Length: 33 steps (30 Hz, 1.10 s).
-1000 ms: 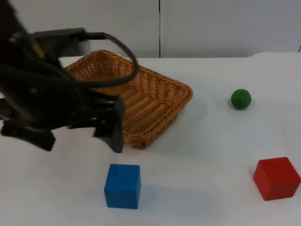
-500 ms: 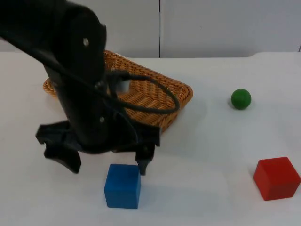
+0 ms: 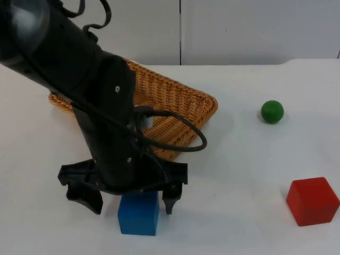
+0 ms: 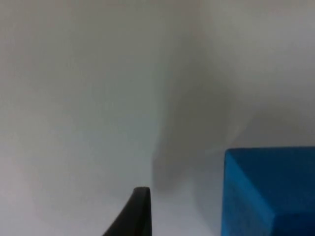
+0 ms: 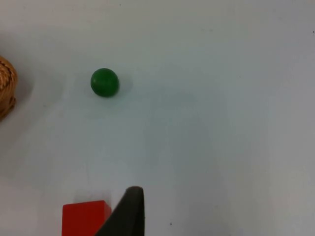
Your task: Place all geometric objects except the red cube into the basket.
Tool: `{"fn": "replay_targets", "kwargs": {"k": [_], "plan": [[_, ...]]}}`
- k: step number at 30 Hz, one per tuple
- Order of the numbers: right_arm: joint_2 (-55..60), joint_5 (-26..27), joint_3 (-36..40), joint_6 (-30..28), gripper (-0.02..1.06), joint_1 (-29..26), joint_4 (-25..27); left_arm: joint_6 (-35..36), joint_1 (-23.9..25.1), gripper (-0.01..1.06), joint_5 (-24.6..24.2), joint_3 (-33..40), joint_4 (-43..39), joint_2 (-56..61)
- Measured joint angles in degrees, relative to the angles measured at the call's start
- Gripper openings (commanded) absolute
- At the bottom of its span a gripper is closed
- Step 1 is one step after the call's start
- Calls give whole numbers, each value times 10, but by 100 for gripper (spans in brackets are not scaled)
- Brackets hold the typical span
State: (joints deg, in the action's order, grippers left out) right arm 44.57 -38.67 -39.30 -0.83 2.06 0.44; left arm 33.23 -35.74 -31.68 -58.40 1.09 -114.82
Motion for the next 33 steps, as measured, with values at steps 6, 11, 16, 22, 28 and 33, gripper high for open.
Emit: {"fn": "replay_targets", "kwargs": {"k": [6, 11, 16, 22, 28, 33], "plan": [[0, 2, 0, 0, 105, 0, 0, -9, 0, 94, 8, 0, 5, -1], [0, 5, 0, 1, 105, 0, 0, -15, 0, 47, 10, 0, 14, -1], [0, 6, 0, 1, 105, 0, 0, -15, 0, 0, 10, -1, 21, -1], [0, 6, 0, 2, 105, 0, -10, -59, 0, 0, -30, -1, 21, 11], [0, 6, 0, 2, 105, 0, -11, -184, 0, 0, -87, -1, 21, 73], [0, 6, 0, 2, 105, 0, -12, -261, 0, 0, -112, -1, 21, 131]]}}
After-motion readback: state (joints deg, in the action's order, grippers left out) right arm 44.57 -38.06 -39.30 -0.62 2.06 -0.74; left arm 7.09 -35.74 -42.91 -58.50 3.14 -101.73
